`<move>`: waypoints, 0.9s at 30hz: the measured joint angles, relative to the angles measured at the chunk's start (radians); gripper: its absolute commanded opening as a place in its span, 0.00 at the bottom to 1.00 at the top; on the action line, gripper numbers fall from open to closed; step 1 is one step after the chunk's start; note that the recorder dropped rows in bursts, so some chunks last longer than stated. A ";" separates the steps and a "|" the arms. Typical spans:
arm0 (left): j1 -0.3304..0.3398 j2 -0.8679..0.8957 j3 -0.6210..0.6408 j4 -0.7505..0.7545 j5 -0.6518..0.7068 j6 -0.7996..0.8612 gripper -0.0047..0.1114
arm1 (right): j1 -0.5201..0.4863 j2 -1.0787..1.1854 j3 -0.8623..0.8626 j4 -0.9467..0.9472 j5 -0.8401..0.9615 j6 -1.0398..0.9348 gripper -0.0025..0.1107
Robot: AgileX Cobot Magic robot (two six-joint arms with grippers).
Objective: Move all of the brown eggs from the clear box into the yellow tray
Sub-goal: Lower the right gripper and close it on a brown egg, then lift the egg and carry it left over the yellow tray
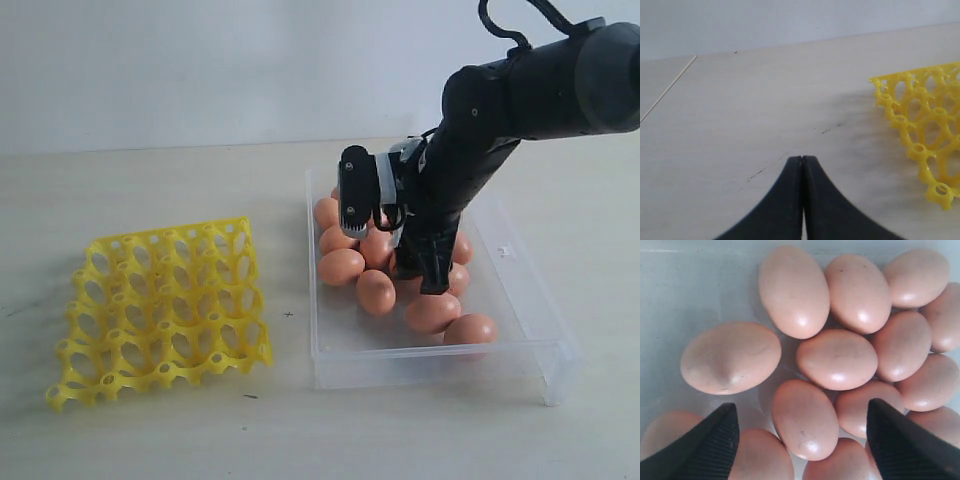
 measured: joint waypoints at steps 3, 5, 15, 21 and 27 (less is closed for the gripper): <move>0.000 0.000 0.000 0.000 0.000 0.000 0.04 | -0.002 0.030 -0.031 -0.010 0.036 0.000 0.63; 0.000 0.000 0.000 0.000 0.000 0.000 0.04 | -0.006 0.051 -0.044 -0.021 0.062 0.000 0.63; 0.000 0.000 0.000 0.000 0.000 0.000 0.04 | -0.042 0.095 -0.046 -0.099 0.055 0.002 0.64; 0.000 0.000 0.000 0.000 0.000 0.000 0.04 | -0.049 0.131 -0.046 -0.089 -0.007 0.002 0.63; 0.000 0.000 0.000 0.000 0.000 0.000 0.04 | -0.049 0.150 -0.046 -0.043 -0.052 0.002 0.42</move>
